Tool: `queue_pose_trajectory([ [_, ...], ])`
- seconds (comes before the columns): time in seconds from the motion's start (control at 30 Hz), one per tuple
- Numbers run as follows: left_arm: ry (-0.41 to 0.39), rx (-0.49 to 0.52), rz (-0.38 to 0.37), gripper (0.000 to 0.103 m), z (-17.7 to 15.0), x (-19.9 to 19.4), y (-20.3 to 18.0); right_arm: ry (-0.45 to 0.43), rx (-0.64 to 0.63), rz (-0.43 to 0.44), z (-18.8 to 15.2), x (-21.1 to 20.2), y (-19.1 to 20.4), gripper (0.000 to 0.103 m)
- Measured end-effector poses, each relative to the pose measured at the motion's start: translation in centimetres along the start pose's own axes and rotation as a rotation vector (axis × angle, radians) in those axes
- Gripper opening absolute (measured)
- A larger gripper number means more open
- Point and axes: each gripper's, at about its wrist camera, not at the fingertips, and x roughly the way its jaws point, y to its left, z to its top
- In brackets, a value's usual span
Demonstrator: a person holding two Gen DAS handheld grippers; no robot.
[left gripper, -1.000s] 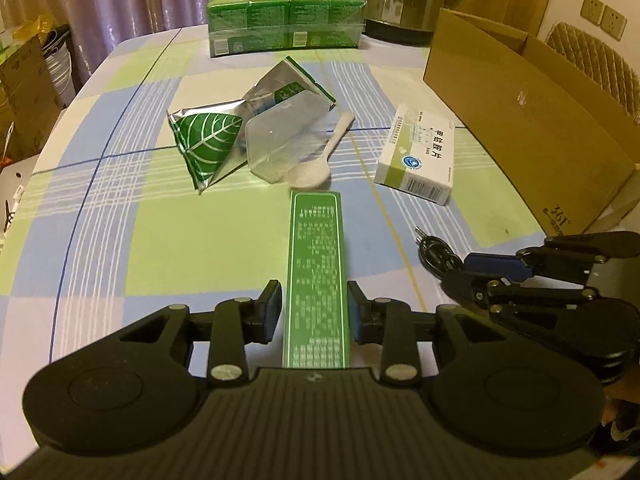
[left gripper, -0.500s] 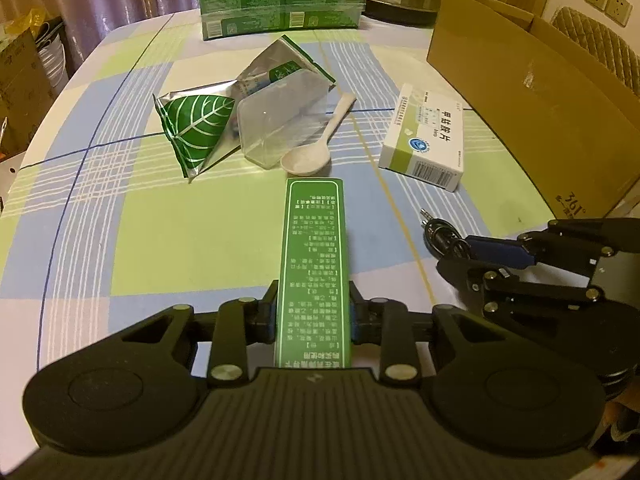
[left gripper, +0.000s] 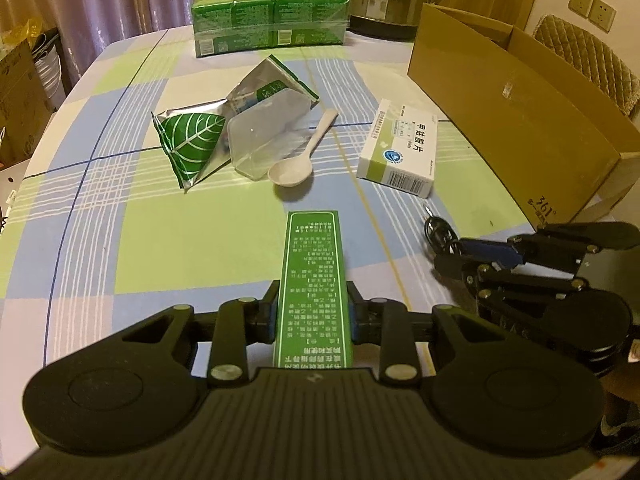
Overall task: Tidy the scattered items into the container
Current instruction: 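Lift the green box and black cable in both grippers off the table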
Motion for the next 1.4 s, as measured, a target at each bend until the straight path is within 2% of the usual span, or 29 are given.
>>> queue_pose_trajectory([
  [0.3,0.031,0.0,0.011,0.026,-0.5,0.9,-0.4,-0.004,-0.03,-0.024,-0.9,0.3,0.0,0.02],
  [0.5,0.022,-0.004,0.007,0.026,-0.2,1.1,-0.3,-0.016,-0.017,-0.027,-1.2,0.1,0.2,0.023],
  [0.63,0.018,0.003,0.008,0.025,0.0,1.4,-0.2,-0.018,-0.009,-0.026,-1.1,0.2,0.2,0.022],
  [0.73,0.019,0.007,0.003,0.025,-0.1,1.2,-0.3,-0.017,-0.013,-0.032,-1.0,0.3,0.3,0.016],
  [1.0,-0.013,0.014,-0.003,0.025,-0.1,-0.9,-0.9,-0.062,0.003,-0.035,-0.4,-1.5,0.0,0.014],
  [1.1,-0.019,0.023,-0.006,0.025,0.0,-1.5,-1.2,-0.051,0.016,-0.042,-0.8,-2.1,-0.2,0.014],
  [1.27,-0.009,0.051,-0.001,0.025,-0.6,-1.4,-1.8,-0.022,0.027,-0.052,-2.2,-2.5,-0.5,0.014],
  [1.4,0.032,0.069,0.002,0.025,-1.2,-0.8,-2.1,-0.018,0.031,-0.057,-2.8,-2.7,-0.6,0.015],
])
